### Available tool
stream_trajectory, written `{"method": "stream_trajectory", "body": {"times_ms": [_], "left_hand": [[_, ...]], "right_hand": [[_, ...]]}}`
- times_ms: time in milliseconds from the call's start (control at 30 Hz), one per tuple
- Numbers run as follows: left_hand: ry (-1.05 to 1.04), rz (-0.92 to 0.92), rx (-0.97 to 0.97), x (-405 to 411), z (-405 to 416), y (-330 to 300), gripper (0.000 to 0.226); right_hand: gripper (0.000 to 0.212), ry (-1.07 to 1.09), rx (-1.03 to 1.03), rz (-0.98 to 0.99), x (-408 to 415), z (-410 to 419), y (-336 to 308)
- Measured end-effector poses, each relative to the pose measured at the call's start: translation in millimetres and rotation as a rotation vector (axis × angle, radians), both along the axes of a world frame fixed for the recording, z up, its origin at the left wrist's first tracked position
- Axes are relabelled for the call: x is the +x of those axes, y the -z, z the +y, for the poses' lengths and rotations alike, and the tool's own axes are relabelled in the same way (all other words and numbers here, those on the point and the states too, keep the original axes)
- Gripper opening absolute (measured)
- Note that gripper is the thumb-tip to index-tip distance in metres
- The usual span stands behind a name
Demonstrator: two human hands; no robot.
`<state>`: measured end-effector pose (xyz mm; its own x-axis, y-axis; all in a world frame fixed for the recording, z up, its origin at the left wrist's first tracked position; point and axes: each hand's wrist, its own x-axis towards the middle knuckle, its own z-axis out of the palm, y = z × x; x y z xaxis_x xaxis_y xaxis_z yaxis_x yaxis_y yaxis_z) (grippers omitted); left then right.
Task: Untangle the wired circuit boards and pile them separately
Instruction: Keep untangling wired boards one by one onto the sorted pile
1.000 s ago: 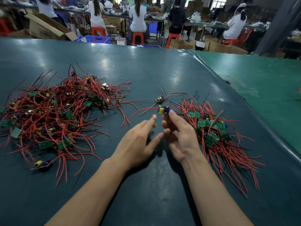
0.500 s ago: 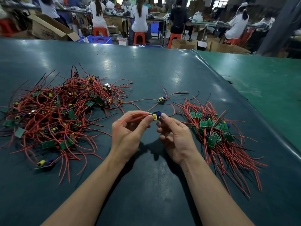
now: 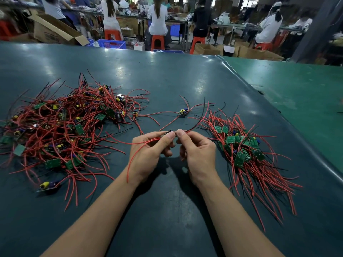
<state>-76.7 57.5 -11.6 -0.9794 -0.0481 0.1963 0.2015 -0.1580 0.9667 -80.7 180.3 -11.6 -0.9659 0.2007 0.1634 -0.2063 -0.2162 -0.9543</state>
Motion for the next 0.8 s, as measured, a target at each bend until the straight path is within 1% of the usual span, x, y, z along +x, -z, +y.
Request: {"method": "stream_trajectory", "body": {"times_ms": [100, 200, 267, 333, 400, 433, 500, 700, 800], "left_hand": [[0.074, -0.055, 0.029, -1, -2, 1, 0.015], [0.144, -0.101, 0.08, -3, -6, 3, 0.02], [0.196, -0.128, 0.115, -3, -7, 3, 0.025], [0.234, -0.149, 0.125, -4, -8, 3, 0.025], [0.248, -0.168, 0.127, -4, -9, 3, 0.02], [0.249, -0.178, 0.134, -4, -9, 3, 0.016], [0.246, -0.198, 0.15, -5, -9, 3, 0.014], [0.24, -0.216, 0.161, -4, -9, 2, 0.014], [0.241, -0.206, 0.139, -5, -10, 3, 0.015]], "right_hand": [[0.017, 0.067, -0.086, -0.03, -2, 1, -1], [0.016, 0.142, -0.215, -0.052, -7, 6, -3], [0.017, 0.21, -0.253, -0.047, -10, 12, -3], [0.017, 0.272, -0.183, -0.005, -11, 15, -1], [0.023, 0.316, -0.015, 0.055, -9, 14, 1], [0.028, 0.333, 0.033, 0.068, -9, 14, 2], [0.031, 0.339, -0.008, 0.056, -10, 16, 1], [0.015, 0.327, -0.136, 0.066, -11, 23, -3], [0.014, 0.336, -0.145, 0.033, -12, 26, -3]]}}
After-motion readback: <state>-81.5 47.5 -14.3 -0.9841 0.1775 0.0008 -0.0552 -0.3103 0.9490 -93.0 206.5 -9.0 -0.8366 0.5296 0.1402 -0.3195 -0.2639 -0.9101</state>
